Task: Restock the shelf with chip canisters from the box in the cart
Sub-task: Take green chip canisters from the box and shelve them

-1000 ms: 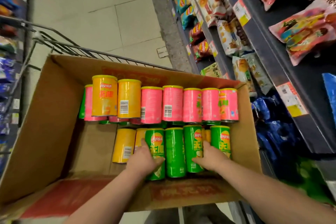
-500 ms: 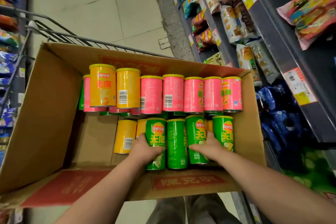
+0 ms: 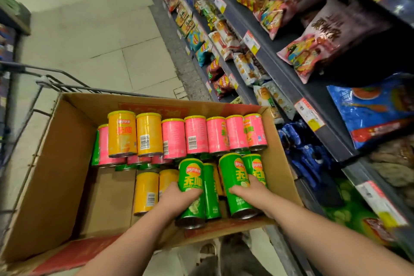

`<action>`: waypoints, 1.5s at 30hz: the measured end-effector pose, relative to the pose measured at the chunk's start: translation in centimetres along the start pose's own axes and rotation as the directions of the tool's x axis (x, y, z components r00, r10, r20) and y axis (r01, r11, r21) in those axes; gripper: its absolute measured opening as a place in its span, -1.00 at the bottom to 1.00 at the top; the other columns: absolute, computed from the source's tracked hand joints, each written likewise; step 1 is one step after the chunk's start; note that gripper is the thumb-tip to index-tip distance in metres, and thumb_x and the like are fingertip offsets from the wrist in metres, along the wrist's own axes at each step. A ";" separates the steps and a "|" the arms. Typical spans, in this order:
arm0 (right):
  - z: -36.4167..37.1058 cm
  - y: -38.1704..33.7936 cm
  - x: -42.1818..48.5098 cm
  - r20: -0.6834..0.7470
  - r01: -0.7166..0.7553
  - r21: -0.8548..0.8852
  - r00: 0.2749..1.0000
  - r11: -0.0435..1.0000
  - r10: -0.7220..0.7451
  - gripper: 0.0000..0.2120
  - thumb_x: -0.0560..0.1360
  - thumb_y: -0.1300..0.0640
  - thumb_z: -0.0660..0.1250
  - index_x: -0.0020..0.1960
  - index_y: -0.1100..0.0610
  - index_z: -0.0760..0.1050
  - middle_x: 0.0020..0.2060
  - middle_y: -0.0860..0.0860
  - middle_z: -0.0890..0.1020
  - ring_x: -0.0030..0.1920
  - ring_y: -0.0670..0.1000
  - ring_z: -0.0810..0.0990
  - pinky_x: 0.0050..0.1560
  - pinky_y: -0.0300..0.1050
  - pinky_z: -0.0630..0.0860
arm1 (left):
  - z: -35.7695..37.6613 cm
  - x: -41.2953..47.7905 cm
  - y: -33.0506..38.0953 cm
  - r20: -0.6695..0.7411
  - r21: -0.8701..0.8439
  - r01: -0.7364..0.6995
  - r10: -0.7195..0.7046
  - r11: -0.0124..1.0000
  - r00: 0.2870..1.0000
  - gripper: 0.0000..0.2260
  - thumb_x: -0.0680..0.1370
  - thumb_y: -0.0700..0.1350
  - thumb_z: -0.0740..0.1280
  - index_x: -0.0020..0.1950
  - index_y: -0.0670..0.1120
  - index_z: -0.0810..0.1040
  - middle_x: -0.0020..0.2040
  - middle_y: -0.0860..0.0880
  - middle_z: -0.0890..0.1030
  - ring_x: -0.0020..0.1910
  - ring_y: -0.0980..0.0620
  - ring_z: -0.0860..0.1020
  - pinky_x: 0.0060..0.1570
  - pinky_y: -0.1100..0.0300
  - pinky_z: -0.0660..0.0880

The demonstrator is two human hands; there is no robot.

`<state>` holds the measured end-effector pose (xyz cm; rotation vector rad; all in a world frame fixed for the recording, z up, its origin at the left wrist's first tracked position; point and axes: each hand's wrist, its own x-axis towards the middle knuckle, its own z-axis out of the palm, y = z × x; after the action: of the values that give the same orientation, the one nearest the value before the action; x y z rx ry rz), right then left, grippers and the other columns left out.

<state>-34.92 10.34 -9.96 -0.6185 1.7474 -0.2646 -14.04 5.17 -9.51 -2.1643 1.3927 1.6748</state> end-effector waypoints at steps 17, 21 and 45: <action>-0.5 0.1 -12.6 -0.380 0.244 0.163 0.910 0.956 -0.167 -0.42 0.42 0.04 0.43 0.36 0.04 0.27 0.04 -0.01 0.56 0.04 0.00 0.59 0.00 -0.16 0.51 | 0.0 -8.2 4.1 0.105 -0.031 -0.421 0.421 0.907 0.901 -0.35 0.16 0.20 0.40 0.17 0.01 0.37 0.06 -0.05 0.59 -0.01 -0.03 0.60 0.10 0.02 0.54; -0.3 1.0 -15.1 -0.487 0.298 0.200 0.857 0.934 -0.169 -0.55 0.41 0.05 0.44 0.22 -0.05 0.33 -0.03 -0.07 0.56 0.01 -0.03 0.58 0.00 -0.14 0.51 | 1.0 -10.2 4.8 0.137 -0.026 -0.523 0.521 0.852 0.843 -0.24 0.04 0.26 0.37 0.18 -0.01 0.41 0.06 -0.05 0.60 0.00 -0.04 0.60 0.12 0.00 0.53; -6.0 12.4 -32.2 -0.871 0.503 0.317 0.490 0.804 0.037 -0.57 0.43 0.08 0.42 0.26 0.00 0.39 -0.01 -0.07 0.61 -0.03 -0.08 0.61 -0.03 -0.16 0.54 | 14.2 -24.4 10.6 0.497 -0.135 -0.787 0.728 0.601 0.471 -0.47 0.26 0.13 0.45 0.16 0.00 0.44 -0.07 0.05 0.61 -0.13 0.10 0.59 -0.17 0.20 0.52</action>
<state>-38.88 37.06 12.38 -0.2949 2.3526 -1.4590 -31.54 21.35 8.99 -0.8379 2.3457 2.0832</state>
